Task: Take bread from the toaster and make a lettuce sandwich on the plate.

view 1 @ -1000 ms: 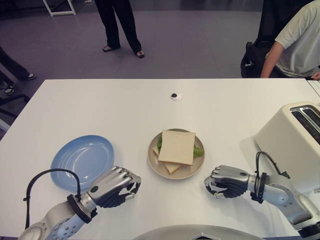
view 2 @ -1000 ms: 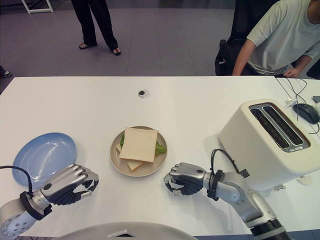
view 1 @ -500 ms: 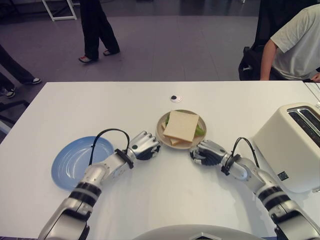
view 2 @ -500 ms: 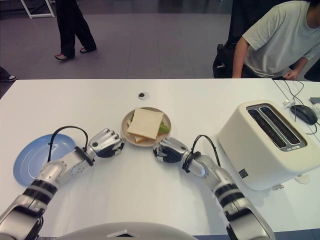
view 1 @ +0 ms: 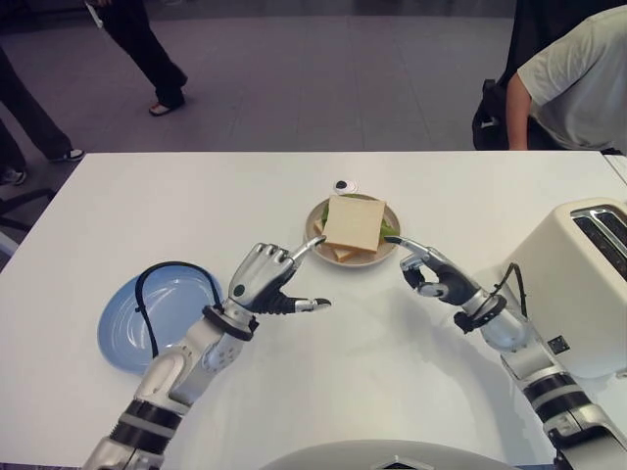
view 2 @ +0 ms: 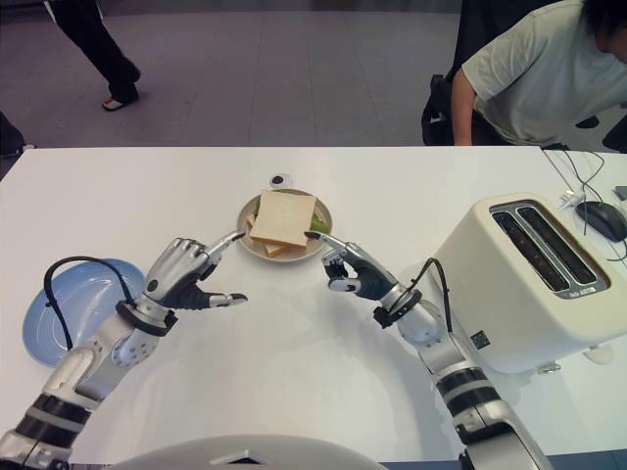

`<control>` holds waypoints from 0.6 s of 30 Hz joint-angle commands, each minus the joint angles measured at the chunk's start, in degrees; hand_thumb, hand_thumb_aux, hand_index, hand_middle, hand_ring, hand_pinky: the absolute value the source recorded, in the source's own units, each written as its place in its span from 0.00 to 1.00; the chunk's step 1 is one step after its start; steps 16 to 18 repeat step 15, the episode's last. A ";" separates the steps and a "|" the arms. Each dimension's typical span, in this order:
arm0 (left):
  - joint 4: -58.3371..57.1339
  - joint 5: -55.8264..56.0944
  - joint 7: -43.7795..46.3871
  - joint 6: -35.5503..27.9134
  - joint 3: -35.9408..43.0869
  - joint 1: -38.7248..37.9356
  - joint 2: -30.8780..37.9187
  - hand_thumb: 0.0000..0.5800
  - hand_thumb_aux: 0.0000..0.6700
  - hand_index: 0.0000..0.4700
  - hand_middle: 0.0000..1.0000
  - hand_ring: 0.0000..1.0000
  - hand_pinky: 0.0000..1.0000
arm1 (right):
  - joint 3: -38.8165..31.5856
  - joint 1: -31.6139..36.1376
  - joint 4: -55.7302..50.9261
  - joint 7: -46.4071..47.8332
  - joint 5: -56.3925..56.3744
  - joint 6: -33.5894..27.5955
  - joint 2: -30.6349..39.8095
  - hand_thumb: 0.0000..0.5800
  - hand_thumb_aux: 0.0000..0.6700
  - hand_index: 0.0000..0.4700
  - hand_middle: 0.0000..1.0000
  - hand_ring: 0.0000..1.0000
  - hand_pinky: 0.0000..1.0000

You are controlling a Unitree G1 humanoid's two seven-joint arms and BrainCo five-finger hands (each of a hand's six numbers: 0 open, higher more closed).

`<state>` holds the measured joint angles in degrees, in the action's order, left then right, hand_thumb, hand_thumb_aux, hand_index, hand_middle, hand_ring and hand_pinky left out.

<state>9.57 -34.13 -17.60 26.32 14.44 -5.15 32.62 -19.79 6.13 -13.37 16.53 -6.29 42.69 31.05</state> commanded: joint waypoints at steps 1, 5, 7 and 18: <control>5.70 35.09 7.27 3.23 -0.37 -8.16 -7.73 0.00 0.00 0.00 0.00 0.00 0.00 | 2.43 -6.21 12.38 20.02 -33.47 -10.30 -1.21 0.00 0.00 0.00 0.00 0.00 0.00; 4.42 47.22 13.23 4.21 0.10 -9.80 -10.60 0.00 0.00 0.00 0.00 0.00 0.00 | 5.21 -5.07 11.04 23.00 -36.25 -14.23 -2.95 0.00 0.00 0.00 0.00 0.00 0.00; 5.09 51.19 16.59 4.32 -1.24 -10.67 -11.23 0.00 0.00 0.00 0.00 0.00 0.00 | 7.70 -4.38 10.21 23.74 -36.19 -16.35 -3.86 0.00 0.00 0.00 0.00 0.00 0.00; 8.22 49.35 25.30 6.71 -2.56 -14.20 -13.86 0.00 0.00 0.00 0.00 0.00 0.00 | 14.99 -4.69 12.02 26.88 -36.12 -23.92 -8.01 0.00 0.00 0.00 0.00 0.00 0.00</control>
